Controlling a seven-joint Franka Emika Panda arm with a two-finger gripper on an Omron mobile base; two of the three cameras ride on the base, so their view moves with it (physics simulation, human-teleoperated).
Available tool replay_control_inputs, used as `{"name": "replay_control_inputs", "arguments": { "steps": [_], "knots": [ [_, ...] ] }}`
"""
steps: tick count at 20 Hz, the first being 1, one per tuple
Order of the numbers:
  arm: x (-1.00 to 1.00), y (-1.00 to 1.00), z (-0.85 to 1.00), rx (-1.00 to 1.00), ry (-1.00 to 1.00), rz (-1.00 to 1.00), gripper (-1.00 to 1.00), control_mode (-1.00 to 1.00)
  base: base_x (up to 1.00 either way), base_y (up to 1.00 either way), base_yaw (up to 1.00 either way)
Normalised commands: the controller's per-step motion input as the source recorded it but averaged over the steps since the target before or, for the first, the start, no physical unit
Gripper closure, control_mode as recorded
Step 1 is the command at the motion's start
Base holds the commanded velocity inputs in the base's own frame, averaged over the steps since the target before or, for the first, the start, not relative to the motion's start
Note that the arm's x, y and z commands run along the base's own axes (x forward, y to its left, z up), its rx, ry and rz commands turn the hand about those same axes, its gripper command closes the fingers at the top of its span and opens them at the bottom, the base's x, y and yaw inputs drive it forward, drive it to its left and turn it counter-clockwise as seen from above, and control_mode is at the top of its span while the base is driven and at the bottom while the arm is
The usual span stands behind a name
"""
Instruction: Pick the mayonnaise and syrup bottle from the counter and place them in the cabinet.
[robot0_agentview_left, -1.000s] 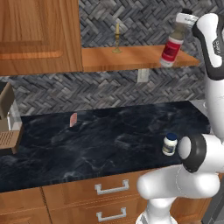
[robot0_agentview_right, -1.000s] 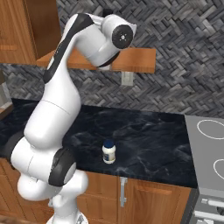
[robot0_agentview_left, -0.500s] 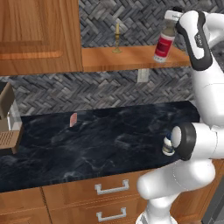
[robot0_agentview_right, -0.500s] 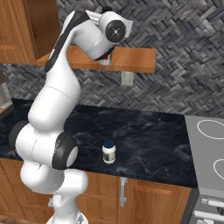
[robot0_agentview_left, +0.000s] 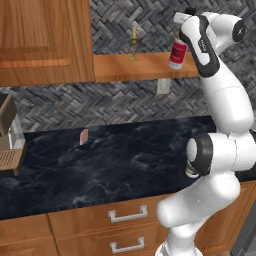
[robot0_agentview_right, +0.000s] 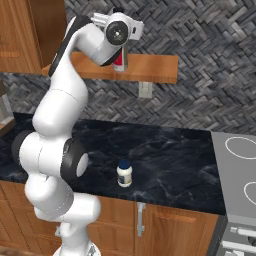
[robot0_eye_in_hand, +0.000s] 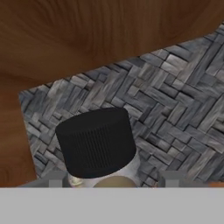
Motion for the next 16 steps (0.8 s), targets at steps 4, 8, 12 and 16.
{"name": "replay_control_inputs", "arguments": {
  "steps": [4, 8, 12, 16],
  "knots": [
    [0.24, 0.05, 0.0, 0.0, 0.01, -0.02, 1.0, -1.0, 0.0, 0.0, 0.0],
    [0.43, 0.12, 0.0, 0.0, 0.0, -0.04, 1.0, -1.0, 0.0, 0.0, 0.0],
    [0.5, 0.08, 0.0, 0.0, 0.0, -0.04, 1.0, -1.0, 0.0, 0.0, 0.0],
    [0.54, 0.12, 0.0, 0.0, 0.0, -0.05, 1.0, -1.0, 0.0, 0.0, 0.0]
  ]
}}
